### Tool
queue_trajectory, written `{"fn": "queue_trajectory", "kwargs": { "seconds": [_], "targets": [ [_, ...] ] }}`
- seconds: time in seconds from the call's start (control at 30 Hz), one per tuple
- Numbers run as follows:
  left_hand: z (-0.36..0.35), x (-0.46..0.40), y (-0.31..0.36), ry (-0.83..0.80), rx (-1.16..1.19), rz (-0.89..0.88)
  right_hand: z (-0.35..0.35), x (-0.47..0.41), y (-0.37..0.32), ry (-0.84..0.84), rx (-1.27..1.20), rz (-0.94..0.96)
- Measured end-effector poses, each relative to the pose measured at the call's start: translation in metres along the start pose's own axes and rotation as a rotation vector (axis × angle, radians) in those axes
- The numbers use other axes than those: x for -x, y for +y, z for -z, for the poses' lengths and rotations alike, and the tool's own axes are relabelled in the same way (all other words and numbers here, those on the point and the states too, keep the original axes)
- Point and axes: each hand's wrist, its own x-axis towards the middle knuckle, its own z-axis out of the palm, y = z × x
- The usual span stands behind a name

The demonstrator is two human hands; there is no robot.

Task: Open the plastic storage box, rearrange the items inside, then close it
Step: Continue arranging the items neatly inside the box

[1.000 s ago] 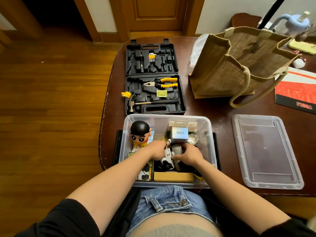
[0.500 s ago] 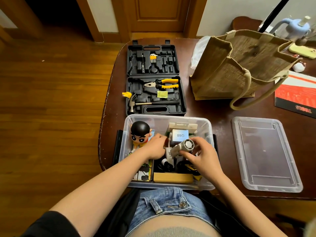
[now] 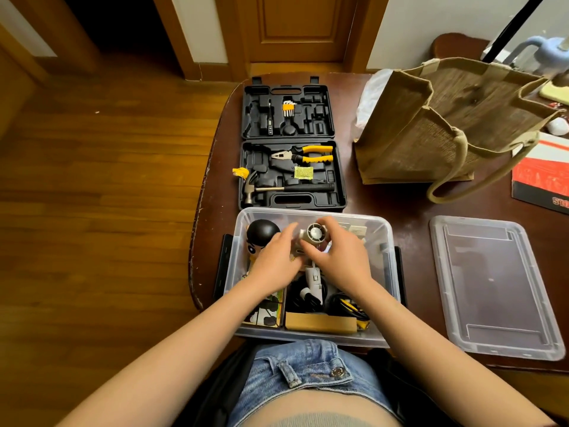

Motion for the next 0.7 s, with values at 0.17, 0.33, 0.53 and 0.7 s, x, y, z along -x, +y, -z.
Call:
{"fn": "queue_trajectory", "kwargs": {
  "seconds": [0.17,0.33,0.53,0.7],
  "targets": [
    [-0.012,-0.001,-0.001,-0.156,-0.361,0.110,-0.009,-0.024,0.001,-0.034,0.192,-0.008],
    [-0.025,-0.016,0.005,-0.402,-0.557,0.014,-0.014,-0.036,0.004,-0.082,0.218,-0.035],
    [-0.038,-0.035,0.003,-0.581,-0.612,0.084,-0.029,-0.041,0.003,-0.171,0.422,0.043],
    [-0.038,-0.036,-0.001,-0.650,-0.553,0.062,-0.043,-0.047,0.006,-0.244,0.593,0.061]
  ]
}}
